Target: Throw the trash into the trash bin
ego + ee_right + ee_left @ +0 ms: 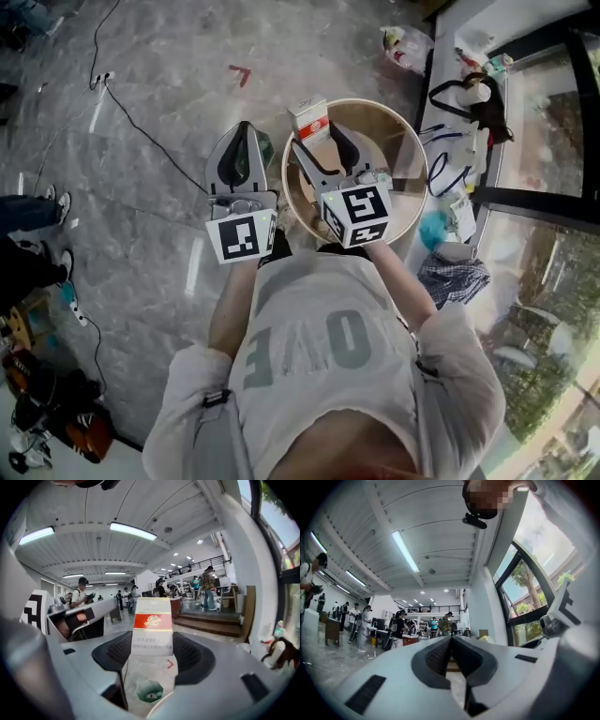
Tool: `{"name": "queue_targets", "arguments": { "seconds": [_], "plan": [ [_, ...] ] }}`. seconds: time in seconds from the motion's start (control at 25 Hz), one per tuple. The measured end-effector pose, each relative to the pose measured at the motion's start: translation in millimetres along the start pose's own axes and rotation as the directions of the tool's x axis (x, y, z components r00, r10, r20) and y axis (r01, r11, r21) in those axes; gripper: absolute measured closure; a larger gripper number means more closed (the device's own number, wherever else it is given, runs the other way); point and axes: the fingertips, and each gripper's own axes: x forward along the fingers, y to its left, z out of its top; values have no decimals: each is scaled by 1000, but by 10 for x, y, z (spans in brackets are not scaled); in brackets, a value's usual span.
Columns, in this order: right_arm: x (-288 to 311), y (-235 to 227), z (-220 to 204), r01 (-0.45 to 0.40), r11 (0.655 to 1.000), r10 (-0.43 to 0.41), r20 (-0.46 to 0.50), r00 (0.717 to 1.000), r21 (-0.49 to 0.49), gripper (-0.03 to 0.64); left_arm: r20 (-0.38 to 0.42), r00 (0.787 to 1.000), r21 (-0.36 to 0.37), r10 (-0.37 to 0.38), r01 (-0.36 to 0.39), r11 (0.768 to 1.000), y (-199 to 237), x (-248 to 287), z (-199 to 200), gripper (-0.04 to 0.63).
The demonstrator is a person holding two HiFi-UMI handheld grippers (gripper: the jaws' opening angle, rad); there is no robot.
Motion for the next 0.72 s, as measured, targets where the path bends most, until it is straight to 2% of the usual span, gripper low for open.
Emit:
{"name": "queue_targets", "arguments": {
  "seconds": [0.08,0.16,0.32,0.52,0.72],
  "plan": [
    [349,196,-251,-83,997,82,-82,993,-7,337,-35,996,5,81,-81,997,313,-128,-123,584],
    [722,354,-594,-144,990,141,-175,974,-7,337,-70,985,7,157,-157,988,625,-286,-267,584],
    [1507,605,-1517,-213,977,207,-375,904,24,337,-152,947,14,284,-285,958,1260,-633,-690,584],
    [2228,773,-2710,-246,969,182,-569,802,-37,337,-203,885,47,420,-419,907,1830,-1045,-1118,584],
    [2534,876,-3496,-275,955,140,-656,741,-107,337,-221,845,63,487,-486,872,2022,-1329,-1381,584]
  ]
}}
